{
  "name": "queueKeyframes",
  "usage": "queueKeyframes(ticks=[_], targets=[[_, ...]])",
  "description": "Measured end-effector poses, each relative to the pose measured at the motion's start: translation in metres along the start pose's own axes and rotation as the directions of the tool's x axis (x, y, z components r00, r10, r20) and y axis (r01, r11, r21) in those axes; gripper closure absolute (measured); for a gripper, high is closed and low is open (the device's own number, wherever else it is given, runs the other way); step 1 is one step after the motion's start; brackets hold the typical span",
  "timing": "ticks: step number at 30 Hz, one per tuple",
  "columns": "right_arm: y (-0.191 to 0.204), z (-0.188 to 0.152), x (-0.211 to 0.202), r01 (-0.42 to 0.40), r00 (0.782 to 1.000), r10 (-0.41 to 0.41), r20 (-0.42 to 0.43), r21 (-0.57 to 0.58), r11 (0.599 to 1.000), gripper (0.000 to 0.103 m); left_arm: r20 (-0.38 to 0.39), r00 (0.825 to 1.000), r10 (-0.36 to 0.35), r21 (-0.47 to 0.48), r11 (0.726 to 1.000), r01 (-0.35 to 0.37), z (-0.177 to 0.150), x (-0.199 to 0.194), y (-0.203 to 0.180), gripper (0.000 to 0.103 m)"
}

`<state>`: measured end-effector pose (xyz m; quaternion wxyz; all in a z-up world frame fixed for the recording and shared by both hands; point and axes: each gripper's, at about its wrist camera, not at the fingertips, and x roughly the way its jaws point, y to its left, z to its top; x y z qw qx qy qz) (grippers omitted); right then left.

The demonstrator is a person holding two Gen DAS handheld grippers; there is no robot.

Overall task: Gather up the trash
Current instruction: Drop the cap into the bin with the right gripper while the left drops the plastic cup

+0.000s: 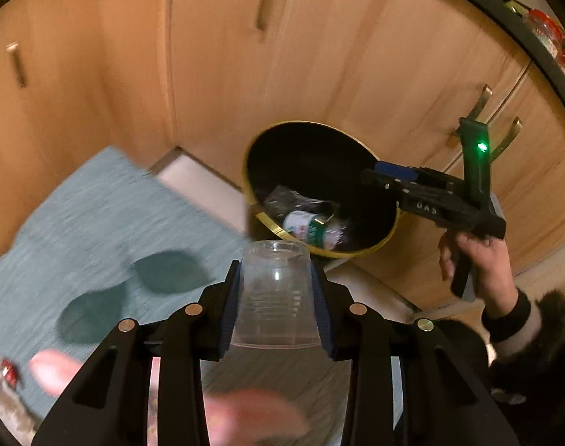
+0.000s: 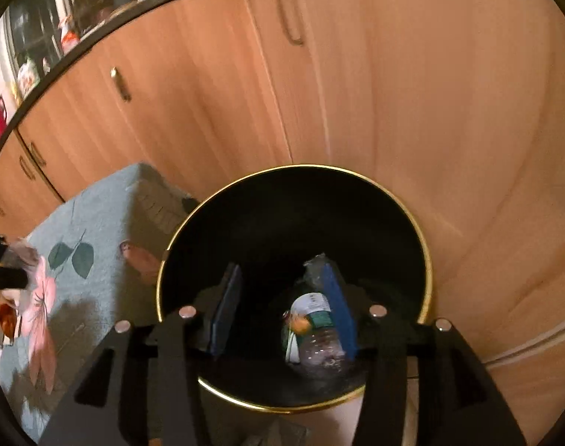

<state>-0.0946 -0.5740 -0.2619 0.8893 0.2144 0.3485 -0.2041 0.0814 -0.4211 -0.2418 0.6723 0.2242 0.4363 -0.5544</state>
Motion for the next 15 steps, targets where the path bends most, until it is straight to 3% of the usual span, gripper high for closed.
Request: queueKeyframes(ticks=[3, 5, 9, 10, 11, 12, 15], targets=[[-0.011, -0.008, -0.015, 0.003, 1.0, -0.003, 0.027, -0.001, 1.0, 0.052, -0.031, 0.999, -0.041, -0.004, 0.999, 0.041, 0.024, 0.033, -0.014, 0.069], [-0.015, -0.014, -0.028, 0.014, 0.998, -0.015, 0.055, 0.006, 1.0, 0.044, -0.042, 0.997, -0.061, 0.005, 0.998, 0.061, 0.041, 0.053, -0.026, 0.068], [-0.023, -0.025, -0.05, -0.005, 0.996, 0.001, 0.093, 0.04, 0.999, 0.043, -0.072, 0.995, -0.07, -0.004, 0.998, 0.07, 0.065, 0.089, -0.05, 0.065], [-0.023, -0.027, -0.053, -0.007, 0.995, 0.003, 0.097, 0.041, 0.999, 0.043, -0.084, 0.995, -0.061, -0.008, 0.998, 0.061, 0.07, 0.099, -0.053, 0.061], [-0.023, -0.03, -0.057, -0.009, 0.995, 0.005, 0.101, 0.043, 0.999, 0.043, -0.097, 0.994, -0.044, -0.013, 0.999, 0.043, 0.073, 0.11, -0.056, 0.043], [-0.024, -0.032, -0.06, -0.012, 0.994, 0.007, 0.105, 0.048, 0.999, 0.043, -0.098, 0.995, -0.029, -0.013, 1.0, 0.028, 0.076, 0.114, -0.059, 0.034], [-0.023, -0.034, -0.066, -0.022, 0.994, 0.016, 0.11, 0.061, 0.998, 0.043, -0.088, 0.996, 0.002, -0.021, 1.0, -0.004, 0.075, 0.117, -0.06, 0.034]])
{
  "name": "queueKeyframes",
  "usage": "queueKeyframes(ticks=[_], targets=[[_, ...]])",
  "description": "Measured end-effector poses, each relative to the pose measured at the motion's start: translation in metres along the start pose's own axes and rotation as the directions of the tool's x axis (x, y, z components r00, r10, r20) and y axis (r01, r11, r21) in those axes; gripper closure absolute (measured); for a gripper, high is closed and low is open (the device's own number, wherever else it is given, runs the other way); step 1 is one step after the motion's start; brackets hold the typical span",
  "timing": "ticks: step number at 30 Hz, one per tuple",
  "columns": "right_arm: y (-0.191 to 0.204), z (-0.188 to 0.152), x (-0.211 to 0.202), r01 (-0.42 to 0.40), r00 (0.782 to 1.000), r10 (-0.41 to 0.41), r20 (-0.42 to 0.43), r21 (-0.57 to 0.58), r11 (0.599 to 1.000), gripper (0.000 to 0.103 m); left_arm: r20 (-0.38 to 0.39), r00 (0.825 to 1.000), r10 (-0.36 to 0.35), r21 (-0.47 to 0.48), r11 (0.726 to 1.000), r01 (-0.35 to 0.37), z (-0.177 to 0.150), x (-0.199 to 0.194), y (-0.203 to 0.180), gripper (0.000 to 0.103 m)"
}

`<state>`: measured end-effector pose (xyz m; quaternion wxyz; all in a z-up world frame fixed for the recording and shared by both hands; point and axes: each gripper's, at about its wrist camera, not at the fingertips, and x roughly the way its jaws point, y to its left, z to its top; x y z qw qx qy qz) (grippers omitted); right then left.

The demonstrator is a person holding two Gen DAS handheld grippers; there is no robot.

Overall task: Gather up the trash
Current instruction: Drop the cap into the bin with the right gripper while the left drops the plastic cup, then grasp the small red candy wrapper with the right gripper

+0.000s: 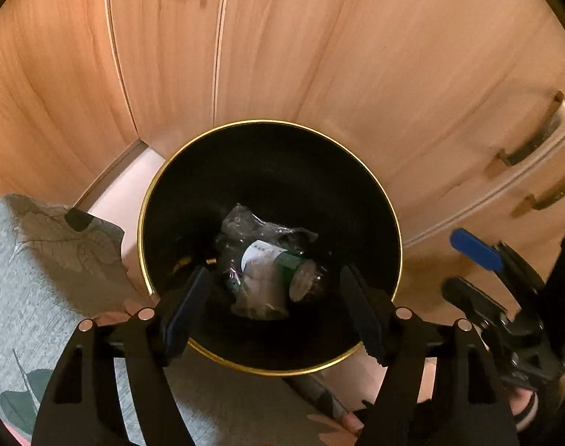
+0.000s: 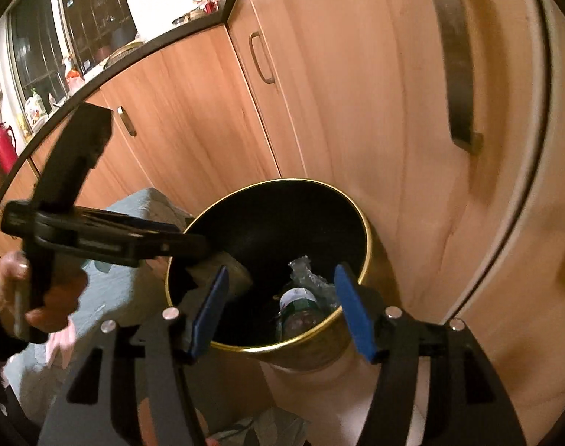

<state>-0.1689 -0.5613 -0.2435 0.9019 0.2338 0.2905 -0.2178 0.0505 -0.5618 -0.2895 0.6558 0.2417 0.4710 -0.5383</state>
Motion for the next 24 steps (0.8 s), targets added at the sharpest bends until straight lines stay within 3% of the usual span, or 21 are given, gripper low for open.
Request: queueKeyframes(ticks=[6, 9, 12, 15, 17, 21, 23, 24], targets=[[0.035, 0.007, -0.017, -0.067, 0.998, 0.067, 0.015, -0.051, 0.997, 0.043, 0.114, 0.993, 0.011, -0.114, 0.994, 0.002, -0.027, -0.057, 0.021, 0.029], [0.073, 0.009, -0.017, -0.158, 0.987, 0.158, -0.013, -0.113, 0.981, 0.042, 0.217, 0.976, 0.035, -0.199, 0.98, 0.009, -0.072, -0.114, 0.043, 0.017], [0.13, 0.003, -0.006, -0.271, 0.961, 0.257, -0.099, -0.19, 0.944, 0.041, 0.295, 0.944, 0.146, -0.305, 0.951, -0.052, -0.141, -0.177, 0.079, 0.016], [0.198, -0.006, 0.004, -0.403, 0.912, 0.359, -0.199, -0.265, 0.876, 0.041, 0.316, 0.888, 0.333, -0.434, 0.883, -0.177, -0.226, -0.233, 0.124, 0.01], [0.255, -0.013, 0.014, -0.487, 0.869, 0.414, -0.272, -0.317, 0.814, 0.039, 0.297, 0.85, 0.434, -0.526, 0.818, -0.234, -0.276, -0.262, 0.153, 0.009], [0.353, -0.013, 0.047, -0.535, 0.841, 0.414, -0.348, -0.422, 0.732, 0.039, 0.261, 0.761, 0.593, -0.714, 0.65, -0.261, -0.375, -0.323, 0.209, 0.009], [0.389, -0.012, 0.067, -0.545, 0.834, 0.402, -0.378, -0.447, 0.709, 0.046, 0.265, 0.736, 0.623, -0.782, 0.586, -0.215, -0.411, -0.347, 0.227, 0.009], [0.416, -0.013, 0.087, -0.538, 0.837, 0.372, -0.402, -0.476, 0.696, 0.05, 0.262, 0.73, 0.632, -0.798, 0.567, -0.204, -0.42, -0.353, 0.232, 0.009]])
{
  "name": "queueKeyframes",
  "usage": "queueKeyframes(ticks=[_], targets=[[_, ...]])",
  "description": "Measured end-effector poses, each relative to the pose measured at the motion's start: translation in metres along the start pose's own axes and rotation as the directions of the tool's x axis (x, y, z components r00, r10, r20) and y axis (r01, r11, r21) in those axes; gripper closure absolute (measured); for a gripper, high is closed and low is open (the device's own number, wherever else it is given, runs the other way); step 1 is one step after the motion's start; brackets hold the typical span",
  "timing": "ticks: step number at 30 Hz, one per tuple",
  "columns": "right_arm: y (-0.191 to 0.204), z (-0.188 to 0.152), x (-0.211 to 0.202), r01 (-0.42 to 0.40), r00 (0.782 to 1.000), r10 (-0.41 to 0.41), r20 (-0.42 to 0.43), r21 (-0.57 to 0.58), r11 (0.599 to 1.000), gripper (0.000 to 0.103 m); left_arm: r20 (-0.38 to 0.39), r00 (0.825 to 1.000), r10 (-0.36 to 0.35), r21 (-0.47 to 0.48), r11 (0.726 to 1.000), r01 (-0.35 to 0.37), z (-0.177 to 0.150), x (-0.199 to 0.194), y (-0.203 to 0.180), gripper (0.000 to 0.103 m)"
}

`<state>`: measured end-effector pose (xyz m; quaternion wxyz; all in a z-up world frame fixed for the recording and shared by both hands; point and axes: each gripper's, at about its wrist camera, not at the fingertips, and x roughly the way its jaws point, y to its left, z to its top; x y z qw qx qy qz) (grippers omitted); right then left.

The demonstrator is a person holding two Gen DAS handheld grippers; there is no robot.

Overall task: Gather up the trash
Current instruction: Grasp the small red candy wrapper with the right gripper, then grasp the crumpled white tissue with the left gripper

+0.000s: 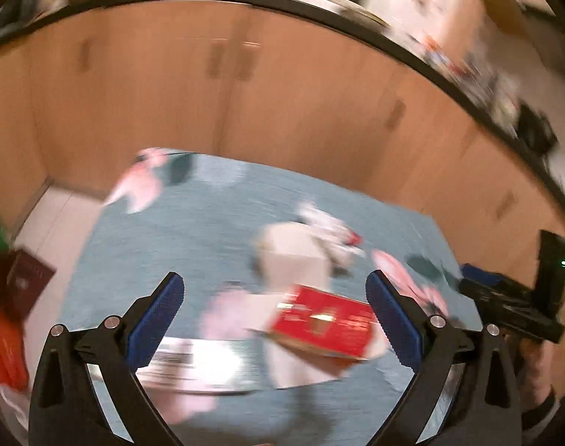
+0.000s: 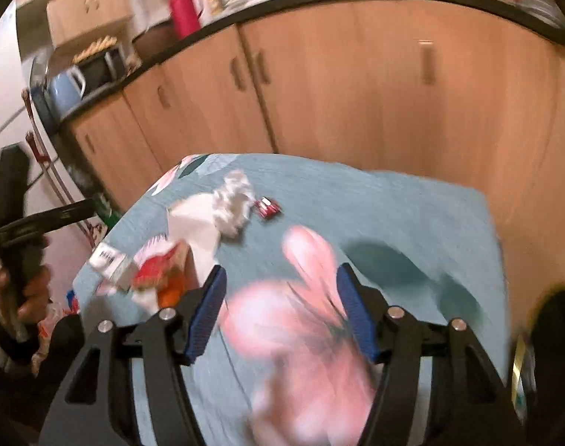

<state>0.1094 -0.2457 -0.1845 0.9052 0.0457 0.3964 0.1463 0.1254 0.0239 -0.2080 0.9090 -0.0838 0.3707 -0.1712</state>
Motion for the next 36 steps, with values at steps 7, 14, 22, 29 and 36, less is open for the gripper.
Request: queueKeyframes(ticks=[7, 14, 22, 29, 36], targets=[[0.014, 0.05, 0.103, 0.076, 0.991, -0.084, -0.106, -0.084, 0.994, 0.057, 0.018, 0.999, 0.034, -0.006, 0.999, -0.034, -0.001, -0.007, 0.035, 0.008], [0.024, 0.049, 0.145, 0.142, 0.966, -0.178, -0.188, -0.191, 0.971, 0.084, -0.013, 1.0, 0.01, 0.043, 0.999, -0.009, 0.011, 0.019, 0.025, 0.008], [0.017, 0.028, 0.074, 0.097, 0.99, -0.11, -0.087, -0.14, 0.985, 0.098, -0.156, 0.988, 0.017, 0.185, 0.983, 0.012, 0.064, 0.089, -0.031, 0.008], [-0.026, -0.015, 0.001, 0.031, 0.999, -0.03, -0.02, 0.047, 0.998, 0.098, -0.338, 0.941, 0.027, 0.282, 0.957, 0.074, 0.077, 0.178, -0.081, 0.008], [-0.055, -0.036, -0.025, 0.01, 0.999, -0.016, 0.035, 0.155, 0.988, 0.097, -0.421, 0.903, 0.087, 0.337, 0.939, 0.066, 0.072, 0.218, -0.101, 0.01]])
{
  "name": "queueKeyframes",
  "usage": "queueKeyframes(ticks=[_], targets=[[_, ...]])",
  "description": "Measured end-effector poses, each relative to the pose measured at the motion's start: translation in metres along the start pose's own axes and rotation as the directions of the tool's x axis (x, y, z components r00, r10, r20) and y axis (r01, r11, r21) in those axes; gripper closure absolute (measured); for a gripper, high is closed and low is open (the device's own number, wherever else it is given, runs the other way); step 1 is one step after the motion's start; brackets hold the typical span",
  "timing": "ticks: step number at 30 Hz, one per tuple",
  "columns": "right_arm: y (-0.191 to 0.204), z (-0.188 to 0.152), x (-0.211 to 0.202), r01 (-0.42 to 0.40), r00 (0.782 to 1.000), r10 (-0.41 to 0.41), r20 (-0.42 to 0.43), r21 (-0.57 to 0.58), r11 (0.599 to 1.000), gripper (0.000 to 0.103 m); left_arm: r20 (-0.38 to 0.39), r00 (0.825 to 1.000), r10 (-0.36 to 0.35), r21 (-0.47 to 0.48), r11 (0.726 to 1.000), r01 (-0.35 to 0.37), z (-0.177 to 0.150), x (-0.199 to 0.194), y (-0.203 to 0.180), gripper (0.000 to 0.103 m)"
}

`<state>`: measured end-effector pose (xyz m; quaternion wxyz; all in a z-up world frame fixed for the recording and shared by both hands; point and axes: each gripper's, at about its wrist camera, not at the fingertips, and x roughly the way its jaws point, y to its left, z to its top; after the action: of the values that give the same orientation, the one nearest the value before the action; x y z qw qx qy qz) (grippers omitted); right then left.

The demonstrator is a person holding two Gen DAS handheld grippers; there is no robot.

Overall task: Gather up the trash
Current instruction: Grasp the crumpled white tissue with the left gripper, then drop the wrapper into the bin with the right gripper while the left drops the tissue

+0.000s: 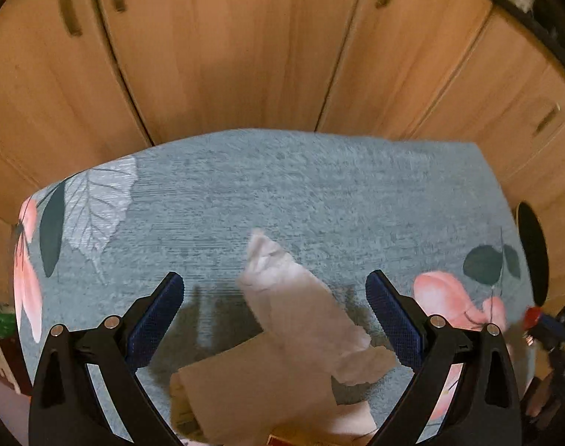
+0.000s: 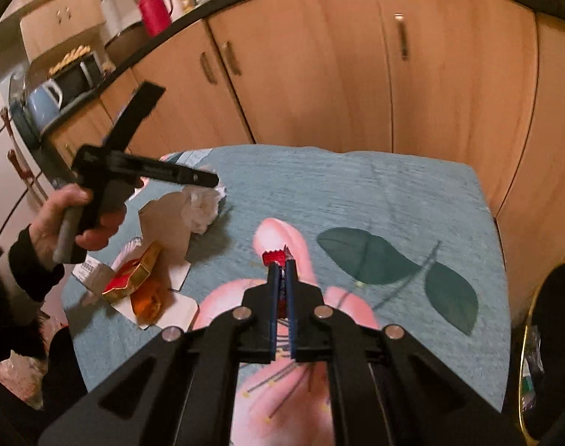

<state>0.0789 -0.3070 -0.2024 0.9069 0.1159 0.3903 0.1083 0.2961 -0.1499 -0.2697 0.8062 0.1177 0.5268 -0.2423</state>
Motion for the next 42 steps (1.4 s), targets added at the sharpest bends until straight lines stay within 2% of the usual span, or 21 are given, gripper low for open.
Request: queueKeyframes(ticks=[2, 3, 4, 6, 9, 12, 17, 20, 23, 26, 27, 28, 29, 31, 33, 36, 38, 39, 40, 41, 42], targets=[[-0.004, -0.005, -0.004, -0.009, 1.0, 0.009, 0.013, 0.019, 1.0, 0.097, -0.023, 0.999, 0.031, 0.021, 0.999, -0.03, 0.0, 0.009, -0.008, 0.033], [-0.004, -0.005, -0.002, -0.011, 1.0, 0.011, 0.018, 0.024, 1.0, 0.097, -0.042, 0.998, 0.038, 0.019, 0.999, -0.037, 0.0, 0.014, -0.01, 0.074], [-0.006, -0.006, -0.005, -0.015, 1.0, 0.014, 0.026, 0.032, 0.999, 0.097, -0.073, 0.997, 0.038, 0.006, 0.999, -0.038, -0.001, 0.02, -0.011, 0.094], [-0.012, -0.009, -0.013, -0.016, 0.999, 0.014, 0.044, 0.047, 0.999, 0.097, -0.049, 0.998, 0.033, 0.013, 0.999, -0.033, 0.0, 0.016, -0.017, 0.097], [-0.022, -0.012, -0.023, -0.005, 0.998, 0.001, 0.058, 0.068, 0.998, 0.097, -0.011, 1.0, 0.001, -0.002, 1.0, -0.001, 0.001, 0.003, -0.022, 0.098], [-0.037, -0.021, -0.037, 0.023, 0.997, -0.03, 0.077, 0.09, 0.996, 0.097, 0.002, 0.997, -0.08, -0.058, 0.995, 0.08, 0.003, -0.012, -0.025, 0.098], [-0.072, -0.037, -0.07, 0.083, 0.989, -0.101, 0.11, 0.155, 0.984, 0.097, 0.028, 0.977, -0.212, -0.037, 0.976, 0.212, 0.0, -0.038, -0.076, 0.097], [-0.106, -0.046, -0.099, 0.155, 0.973, -0.186, 0.138, 0.209, 0.965, 0.097, 0.025, 0.96, -0.278, 0.02, 0.96, 0.278, -0.003, -0.049, -0.124, 0.097], [-0.15, -0.058, -0.128, 0.268, 0.939, -0.314, 0.144, 0.266, 0.926, 0.097, 0.007, 0.937, -0.348, 0.074, 0.935, 0.347, -0.007, -0.055, -0.17, 0.097], [-0.19, -0.073, -0.141, 0.368, 0.904, -0.414, 0.105, 0.303, 0.879, 0.096, -0.024, 0.912, -0.41, 0.126, 0.903, 0.41, -0.005, -0.054, -0.22, 0.097], [-0.205, -0.079, -0.141, 0.4, 0.893, -0.444, 0.077, 0.317, 0.86, 0.094, -0.03, 0.91, -0.414, 0.144, 0.899, 0.413, -0.004, -0.054, -0.231, 0.097], [-0.219, -0.084, -0.137, 0.429, 0.887, -0.461, 0.027, 0.323, 0.844, 0.086, -0.038, 0.909, -0.415, 0.161, 0.895, 0.415, -0.004, -0.053, -0.247, 0.097], [-0.233, -0.091, -0.13, 0.461, 0.878, -0.479, -0.03, 0.325, 0.826, 0.065, -0.055, 0.906, -0.421, 0.183, 0.887, 0.423, -0.003, -0.05, -0.266, 0.097], [-0.245, -0.102, -0.131, 0.498, 0.856, -0.514, -0.046, 0.341, 0.798, 0.042, -0.072, 0.902, -0.425, 0.209, 0.878, 0.43, 0.0, -0.044, -0.293, 0.097], [-0.246, -0.111, -0.141, 0.488, 0.857, -0.516, -0.017, 0.349, 0.8, 0.043, -0.083, 0.9, -0.428, 0.247, 0.866, 0.435, 0.002, -0.038, -0.326, 0.097], [-0.242, -0.122, -0.166, 0.493, 0.835, -0.548, 0.047, 0.379, 0.783, 0.041, -0.125, 0.887, -0.445, 0.276, 0.843, 0.462, 0.007, -0.027, -0.367, 0.096], [-0.239, -0.13, -0.183, 0.485, 0.821, -0.563, 0.094, 0.404, 0.776, 0.032, -0.129, 0.888, -0.441, 0.308, 0.833, 0.459, 0.009, -0.02, -0.391, 0.095], [-0.238, -0.133, -0.19, 0.493, 0.811, -0.576, 0.103, 0.409, 0.768, 0.031, -0.138, 0.89, -0.435, 0.326, 0.828, 0.456, 0.01, -0.013, -0.409, 0.089], [-0.236, -0.135, -0.195, 0.493, 0.808, -0.579, 0.11, 0.413, 0.766, 0.03, -0.156, 0.885, -0.439, 0.334, 0.82, 0.466, 0.009, -0.006, -0.423, 0.074], [-0.234, -0.138, -0.201, 0.484, 0.809, -0.575, 0.122, 0.418, 0.769, 0.029, -0.174, 0.88, -0.443, 0.336, 0.813, 0.476, 0.01, 0.002, -0.431, 0.063], [-0.23, -0.144, -0.209, 0.479, 0.805, -0.577, 0.136, 0.423, 0.769, 0.029, -0.172, 0.888, -0.427, 0.346, 0.818, 0.46, 0.01, 0.011, -0.443, 0.045]])
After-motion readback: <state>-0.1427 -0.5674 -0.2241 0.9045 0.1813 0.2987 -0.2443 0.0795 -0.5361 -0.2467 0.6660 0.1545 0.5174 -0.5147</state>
